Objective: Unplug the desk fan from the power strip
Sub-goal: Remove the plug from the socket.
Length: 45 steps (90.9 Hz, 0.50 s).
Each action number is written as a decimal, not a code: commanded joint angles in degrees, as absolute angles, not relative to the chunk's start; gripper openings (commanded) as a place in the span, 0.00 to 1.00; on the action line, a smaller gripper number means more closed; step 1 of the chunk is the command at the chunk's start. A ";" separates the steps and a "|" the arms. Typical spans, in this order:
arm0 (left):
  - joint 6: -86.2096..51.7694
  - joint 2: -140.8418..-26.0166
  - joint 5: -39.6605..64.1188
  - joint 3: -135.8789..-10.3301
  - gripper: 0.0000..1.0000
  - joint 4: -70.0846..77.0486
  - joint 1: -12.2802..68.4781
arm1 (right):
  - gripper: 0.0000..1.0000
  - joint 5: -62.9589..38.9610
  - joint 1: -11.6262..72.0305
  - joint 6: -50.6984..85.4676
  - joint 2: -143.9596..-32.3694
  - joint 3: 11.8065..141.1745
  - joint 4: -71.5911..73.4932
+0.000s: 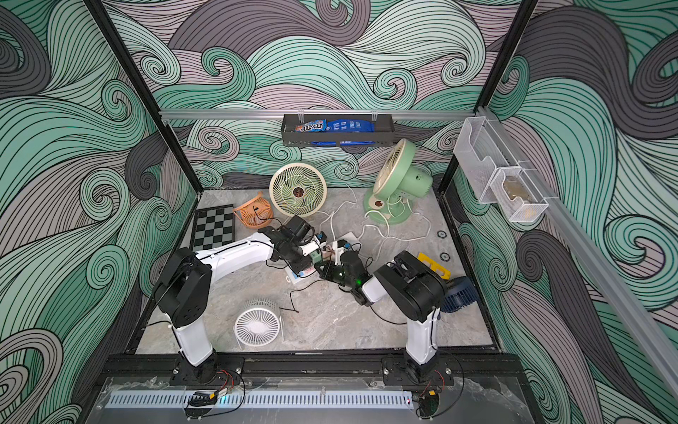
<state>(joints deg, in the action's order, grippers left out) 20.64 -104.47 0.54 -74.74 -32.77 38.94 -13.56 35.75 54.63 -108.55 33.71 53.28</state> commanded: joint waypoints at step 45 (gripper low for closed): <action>23.63 -102.04 -6.11 -74.53 0.00 -34.17 40.42 | 0.00 -11.94 35.95 54.42 -110.74 33.25 47.28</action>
<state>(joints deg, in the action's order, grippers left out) 21.52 -104.16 0.19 -74.72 -33.17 39.05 -13.56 35.77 54.63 -108.75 33.87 53.39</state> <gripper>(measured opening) 0.306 0.067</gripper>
